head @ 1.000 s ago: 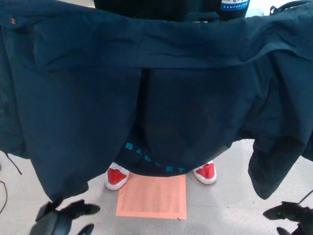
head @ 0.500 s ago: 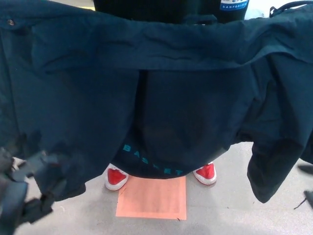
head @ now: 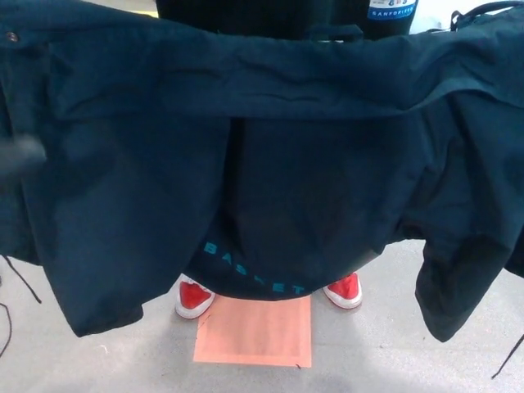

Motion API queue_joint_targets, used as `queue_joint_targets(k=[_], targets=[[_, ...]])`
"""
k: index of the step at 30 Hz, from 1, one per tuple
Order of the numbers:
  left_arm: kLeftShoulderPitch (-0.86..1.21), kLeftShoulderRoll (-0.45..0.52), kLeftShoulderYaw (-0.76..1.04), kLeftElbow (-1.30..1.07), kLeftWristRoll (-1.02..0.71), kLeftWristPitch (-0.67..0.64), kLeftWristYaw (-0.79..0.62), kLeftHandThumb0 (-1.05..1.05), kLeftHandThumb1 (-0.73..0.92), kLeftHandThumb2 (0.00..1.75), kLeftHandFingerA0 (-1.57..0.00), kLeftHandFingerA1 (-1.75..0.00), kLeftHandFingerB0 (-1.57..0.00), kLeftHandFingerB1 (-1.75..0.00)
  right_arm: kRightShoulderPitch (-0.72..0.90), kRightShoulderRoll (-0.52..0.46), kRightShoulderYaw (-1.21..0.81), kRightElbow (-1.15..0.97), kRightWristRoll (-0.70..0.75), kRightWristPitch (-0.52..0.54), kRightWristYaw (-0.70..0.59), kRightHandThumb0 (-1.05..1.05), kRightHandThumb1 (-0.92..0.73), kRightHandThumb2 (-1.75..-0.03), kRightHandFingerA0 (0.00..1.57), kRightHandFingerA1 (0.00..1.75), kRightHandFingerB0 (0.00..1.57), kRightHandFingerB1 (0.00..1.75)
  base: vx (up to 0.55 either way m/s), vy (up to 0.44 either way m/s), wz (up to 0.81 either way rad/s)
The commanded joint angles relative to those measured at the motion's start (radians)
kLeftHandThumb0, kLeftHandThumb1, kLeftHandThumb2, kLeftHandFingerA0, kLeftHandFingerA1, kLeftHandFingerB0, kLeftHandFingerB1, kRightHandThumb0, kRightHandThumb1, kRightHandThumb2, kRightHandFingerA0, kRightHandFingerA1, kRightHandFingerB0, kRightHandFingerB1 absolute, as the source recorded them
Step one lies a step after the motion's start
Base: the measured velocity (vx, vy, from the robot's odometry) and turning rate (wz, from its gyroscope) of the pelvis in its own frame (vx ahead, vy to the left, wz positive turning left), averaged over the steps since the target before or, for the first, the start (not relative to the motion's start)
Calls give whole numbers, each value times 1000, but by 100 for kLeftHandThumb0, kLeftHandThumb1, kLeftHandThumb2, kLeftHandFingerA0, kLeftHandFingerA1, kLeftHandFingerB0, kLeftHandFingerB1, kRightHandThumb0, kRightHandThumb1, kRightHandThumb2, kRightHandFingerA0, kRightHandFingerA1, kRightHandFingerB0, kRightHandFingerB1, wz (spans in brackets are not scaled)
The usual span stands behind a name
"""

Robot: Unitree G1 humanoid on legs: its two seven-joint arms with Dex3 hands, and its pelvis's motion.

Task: A person hands a coat to the robot and the robot grabs it with both hands and holds it while the person wears the coat.

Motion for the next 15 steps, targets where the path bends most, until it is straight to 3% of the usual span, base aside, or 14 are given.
queue_joint_targets(k=[1,3,4,7,10,11,15], targets=[[-297,219,18,18,-216,39,-244,-38,32,94,0,-49,0,-48,-288,-267,-36,-22,230,153,217,-85,-59,-96,9,37,0,20,0,0,0],[-313,224,12,33,-216,38,-256,-38,32,94,0,-49,0,-48,-308,-277,-26,-15,232,170,232,-85,-59,-96,9,37,0,20,0,0,0],[-355,237,-11,68,-203,34,-272,-93,59,90,-9,-38,-8,-36,-337,-310,-9,2,239,204,260,-87,-61,-97,15,31,0,17,0,0,0],[-496,251,-105,195,-201,6,-343,-77,52,90,-2,-28,-7,-33,-472,-410,111,113,226,256,362,-89,-67,-104,0,12,0,10,0,0,0],[-575,271,-167,238,-223,40,-437,-86,57,91,-10,-19,-10,-26,-604,-460,224,185,234,286,458,-88,-64,-101,0,11,0,8,0,0,0],[-606,290,-201,241,-202,71,-480,-86,56,93,-9,-26,-9,-23,-679,-481,291,203,233,330,525,-88,-61,-100,1,20,0,7,0,0,0],[-663,328,-267,259,-168,114,-576,-89,58,97,-8,-23,-8,-16,-803,-484,399,242,247,386,644,-86,-59,-97,1,24,0,7,0,0,0]])
